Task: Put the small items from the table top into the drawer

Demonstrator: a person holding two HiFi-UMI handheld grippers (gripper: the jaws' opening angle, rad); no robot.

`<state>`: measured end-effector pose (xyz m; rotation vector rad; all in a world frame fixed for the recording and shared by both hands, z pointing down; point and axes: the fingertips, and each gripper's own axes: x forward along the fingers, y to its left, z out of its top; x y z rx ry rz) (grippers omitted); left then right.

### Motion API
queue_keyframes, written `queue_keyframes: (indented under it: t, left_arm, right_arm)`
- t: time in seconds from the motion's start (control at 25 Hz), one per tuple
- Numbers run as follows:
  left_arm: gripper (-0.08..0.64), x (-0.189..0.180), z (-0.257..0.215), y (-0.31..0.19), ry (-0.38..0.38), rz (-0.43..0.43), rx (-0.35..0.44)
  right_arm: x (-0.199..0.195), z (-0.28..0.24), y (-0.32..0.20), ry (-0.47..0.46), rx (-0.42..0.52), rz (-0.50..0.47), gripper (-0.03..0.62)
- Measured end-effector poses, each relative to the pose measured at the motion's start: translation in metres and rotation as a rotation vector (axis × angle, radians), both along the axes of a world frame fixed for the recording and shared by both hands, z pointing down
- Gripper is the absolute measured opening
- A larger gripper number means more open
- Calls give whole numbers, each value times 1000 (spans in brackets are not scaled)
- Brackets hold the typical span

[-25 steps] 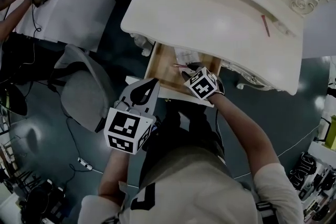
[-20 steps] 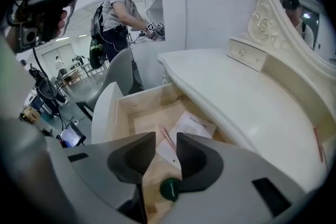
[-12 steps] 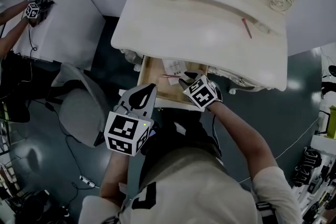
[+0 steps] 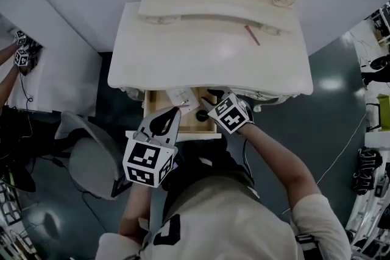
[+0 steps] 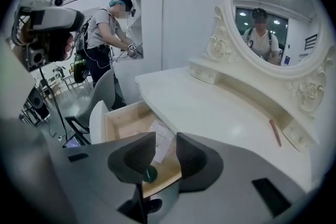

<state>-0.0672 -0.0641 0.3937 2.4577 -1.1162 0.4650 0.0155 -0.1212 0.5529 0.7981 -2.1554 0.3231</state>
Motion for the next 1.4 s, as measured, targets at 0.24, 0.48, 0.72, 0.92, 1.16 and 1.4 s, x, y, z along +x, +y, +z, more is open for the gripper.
queue_keyframes:
  t: [0.24, 0.48, 0.72, 0.92, 1.16, 1.4]
  left_arm:
    - [57, 42, -8, -6, 17, 85, 16]
    - [57, 82, -15, -10, 26, 149, 25]
    - [57, 114, -20, -14, 21, 175, 29]
    - [57, 134, -23, -21, 13, 168, 27]
    - [57, 157, -33, -31, 9, 140, 38]
    - [57, 170, -34, -42, -15, 101, 38]
  right_arm:
    - [47, -15, -10, 9, 24, 86, 132]
    - [94, -28, -21, 17, 51, 159, 132]
    - [132, -36, -35, 10, 68, 195, 132]
    - [162, -38, -49, 24, 72, 201, 132]
    - [190, -45, -73, 38, 87, 185, 132]
    - [209, -51, -104, 20, 119, 172, 132]
